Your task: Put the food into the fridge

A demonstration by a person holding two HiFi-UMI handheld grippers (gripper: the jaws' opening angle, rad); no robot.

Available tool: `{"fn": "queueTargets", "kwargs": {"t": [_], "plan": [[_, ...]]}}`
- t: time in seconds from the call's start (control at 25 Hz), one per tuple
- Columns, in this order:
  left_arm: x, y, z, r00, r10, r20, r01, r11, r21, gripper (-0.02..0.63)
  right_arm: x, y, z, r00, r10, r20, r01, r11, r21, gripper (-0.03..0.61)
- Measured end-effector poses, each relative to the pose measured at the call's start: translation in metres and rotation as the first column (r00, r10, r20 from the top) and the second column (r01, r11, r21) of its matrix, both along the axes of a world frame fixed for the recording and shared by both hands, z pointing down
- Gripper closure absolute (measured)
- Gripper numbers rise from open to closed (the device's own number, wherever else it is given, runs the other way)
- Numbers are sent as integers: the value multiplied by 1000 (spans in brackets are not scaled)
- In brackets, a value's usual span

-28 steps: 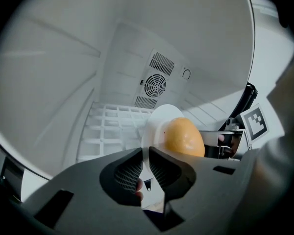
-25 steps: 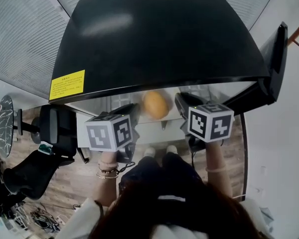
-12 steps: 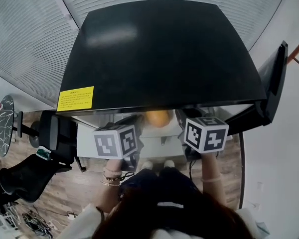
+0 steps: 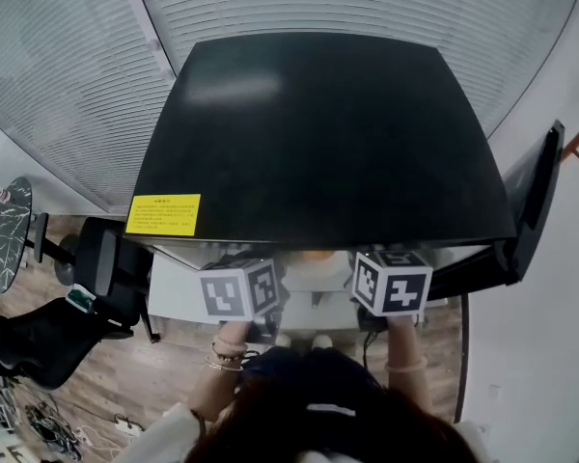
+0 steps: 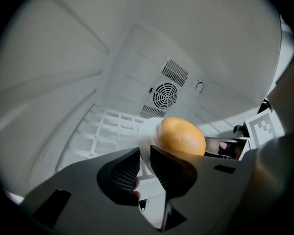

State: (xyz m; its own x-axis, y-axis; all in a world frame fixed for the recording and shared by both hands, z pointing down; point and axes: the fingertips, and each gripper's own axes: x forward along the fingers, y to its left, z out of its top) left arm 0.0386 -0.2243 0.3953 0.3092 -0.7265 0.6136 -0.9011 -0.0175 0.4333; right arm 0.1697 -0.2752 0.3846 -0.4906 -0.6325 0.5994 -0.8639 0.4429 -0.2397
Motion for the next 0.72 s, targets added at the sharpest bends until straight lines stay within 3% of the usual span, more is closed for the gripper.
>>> {"fn": "queueTargets", "kwargs": {"t": [0.36, 0.52, 0.72], "plan": [[-7, -14, -1, 988, -4, 151, 0, 1000, 30, 541, -7, -7, 5, 999, -32, -31, 31, 998, -50, 508], [-7, -12, -2, 992, 9, 124, -14, 999, 38, 541, -3, -4, 10, 998, -24, -62, 19, 997, -79, 508], [-10, -12, -3, 994, 12, 107, -16, 999, 38, 540, -4, -8, 5, 998, 3, -58, -5, 999, -36, 508]]}}
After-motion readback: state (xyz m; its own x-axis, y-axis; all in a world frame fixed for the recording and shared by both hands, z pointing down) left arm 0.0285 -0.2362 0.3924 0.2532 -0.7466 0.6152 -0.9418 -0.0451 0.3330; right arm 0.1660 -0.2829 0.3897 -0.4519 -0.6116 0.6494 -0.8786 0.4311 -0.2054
